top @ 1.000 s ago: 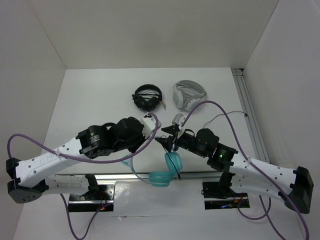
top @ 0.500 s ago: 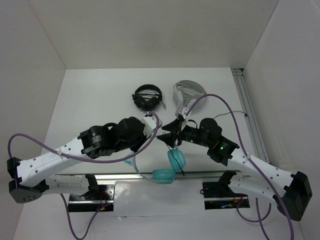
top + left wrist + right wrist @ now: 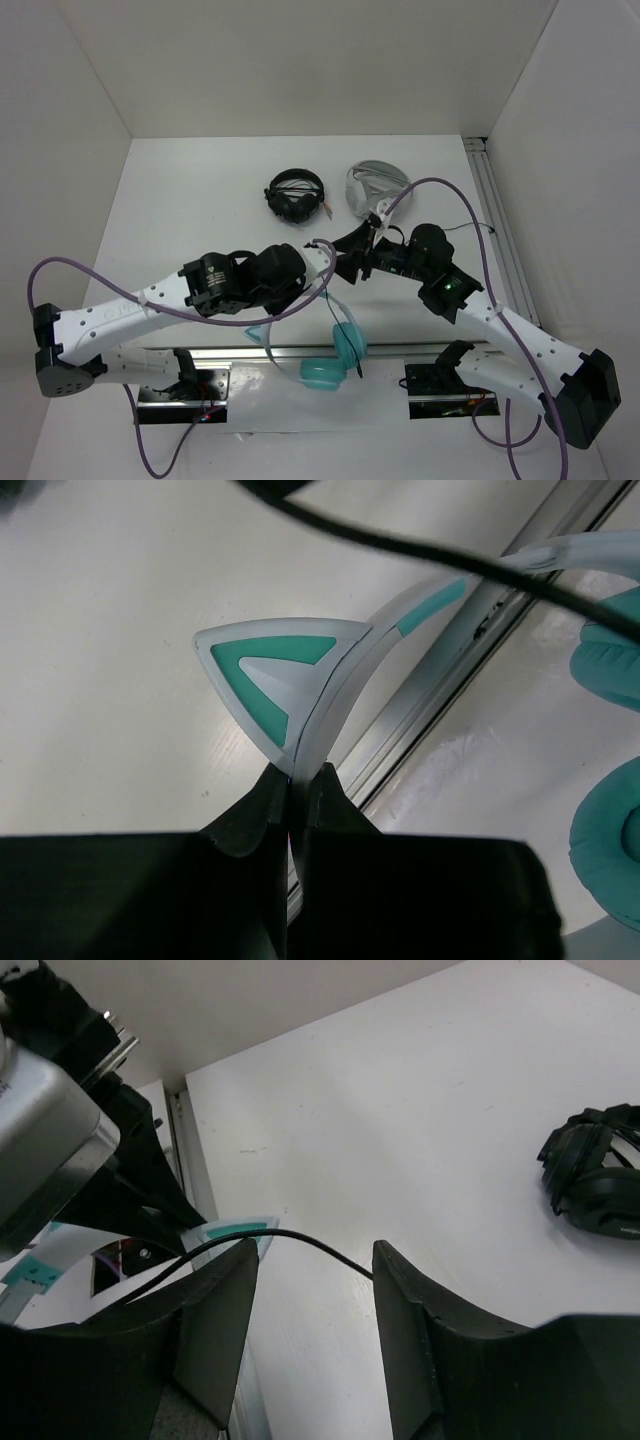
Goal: Wrap the headphones
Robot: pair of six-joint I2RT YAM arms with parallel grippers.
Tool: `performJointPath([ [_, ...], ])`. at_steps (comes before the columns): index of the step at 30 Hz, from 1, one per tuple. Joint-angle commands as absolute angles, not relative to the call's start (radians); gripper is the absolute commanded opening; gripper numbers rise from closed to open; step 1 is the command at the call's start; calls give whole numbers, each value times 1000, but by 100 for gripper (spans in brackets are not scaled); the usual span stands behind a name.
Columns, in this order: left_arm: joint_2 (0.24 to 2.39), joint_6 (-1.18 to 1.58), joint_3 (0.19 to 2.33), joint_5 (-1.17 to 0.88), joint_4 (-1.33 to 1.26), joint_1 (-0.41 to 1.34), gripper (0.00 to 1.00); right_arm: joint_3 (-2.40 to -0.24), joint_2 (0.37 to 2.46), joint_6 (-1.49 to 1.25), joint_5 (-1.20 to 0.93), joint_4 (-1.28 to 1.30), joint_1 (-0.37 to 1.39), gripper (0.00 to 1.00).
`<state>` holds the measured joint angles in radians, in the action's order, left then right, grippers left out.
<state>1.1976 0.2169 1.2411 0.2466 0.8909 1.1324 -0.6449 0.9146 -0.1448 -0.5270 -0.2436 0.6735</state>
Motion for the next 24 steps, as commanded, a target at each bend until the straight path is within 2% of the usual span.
performJointPath([
  [1,1184,261,1290,212,877,1138,0,-690,916,-147,-509,-322,655,57],
  [5,1166,270,1281,199,877,1138,0,-620,893,-133,-404,-377,655,57],
  [12,1134,270,1307,189,887,1138,0,-543,963,-123,-423,-451,655,57],
  [15,1124,291,1318,189,900,1138,0,-496,976,-110,-350,-451,646,57],
  [20,1088,340,1350,189,900,1138,0,-344,879,-212,-261,-598,493,63],
  [22,1088,368,1397,224,922,1138,0,-308,824,-250,-252,-595,447,63],
  [24,1088,438,1457,283,978,1138,1,-284,778,-276,-252,-595,382,67],
])
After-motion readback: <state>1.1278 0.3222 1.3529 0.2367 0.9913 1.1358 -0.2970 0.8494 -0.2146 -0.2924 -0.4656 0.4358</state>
